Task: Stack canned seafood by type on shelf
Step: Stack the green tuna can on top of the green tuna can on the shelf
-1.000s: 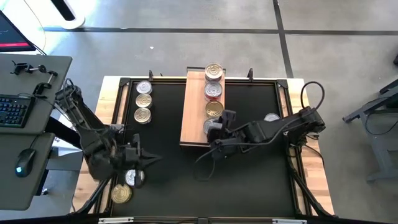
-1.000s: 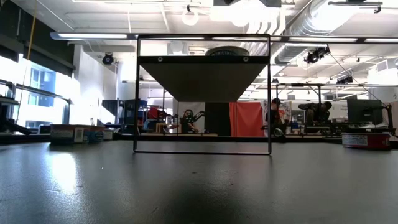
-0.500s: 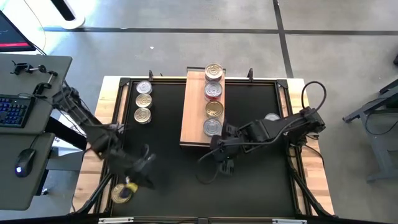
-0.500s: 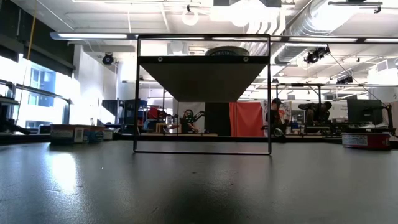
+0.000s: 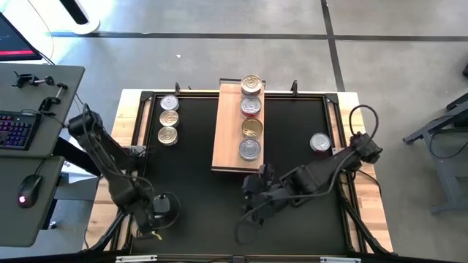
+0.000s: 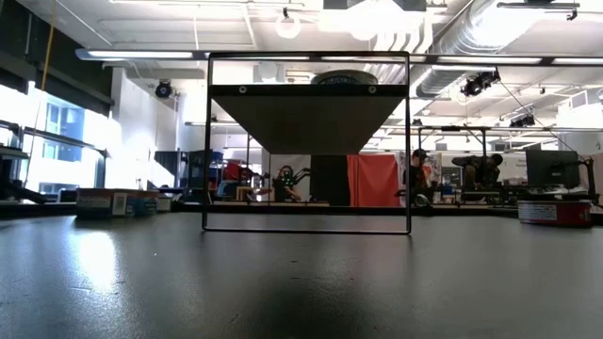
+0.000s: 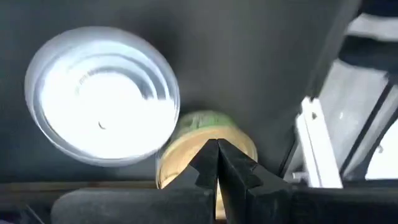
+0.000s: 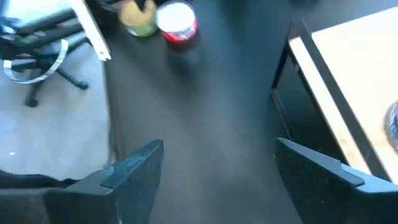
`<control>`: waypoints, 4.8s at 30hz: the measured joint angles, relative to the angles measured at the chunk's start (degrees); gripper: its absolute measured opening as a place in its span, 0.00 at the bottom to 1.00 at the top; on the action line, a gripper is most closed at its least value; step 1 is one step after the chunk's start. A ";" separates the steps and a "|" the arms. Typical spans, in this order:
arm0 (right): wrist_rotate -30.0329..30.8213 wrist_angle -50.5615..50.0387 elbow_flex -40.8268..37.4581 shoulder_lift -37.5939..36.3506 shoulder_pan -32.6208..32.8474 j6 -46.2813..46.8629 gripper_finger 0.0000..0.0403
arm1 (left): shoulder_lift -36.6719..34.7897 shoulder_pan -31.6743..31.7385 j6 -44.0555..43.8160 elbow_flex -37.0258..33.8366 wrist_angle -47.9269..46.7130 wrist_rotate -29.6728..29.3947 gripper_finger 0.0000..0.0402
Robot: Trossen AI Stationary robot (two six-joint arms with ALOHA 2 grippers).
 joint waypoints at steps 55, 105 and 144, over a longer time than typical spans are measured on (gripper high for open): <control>13.19 -17.62 -4.57 10.79 21.99 42.80 0.00 | 20.51 22.79 20.37 2.59 47.54 -21.30 0.00; 1.48 49.61 -40.21 10.73 0.12 26.73 0.00 | 25.11 20.49 37.16 2.82 44.12 -36.97 0.00; -1.85 36.08 -34.01 11.34 -1.03 29.49 0.00 | 20.12 13.50 39.13 -0.37 41.71 -41.81 0.00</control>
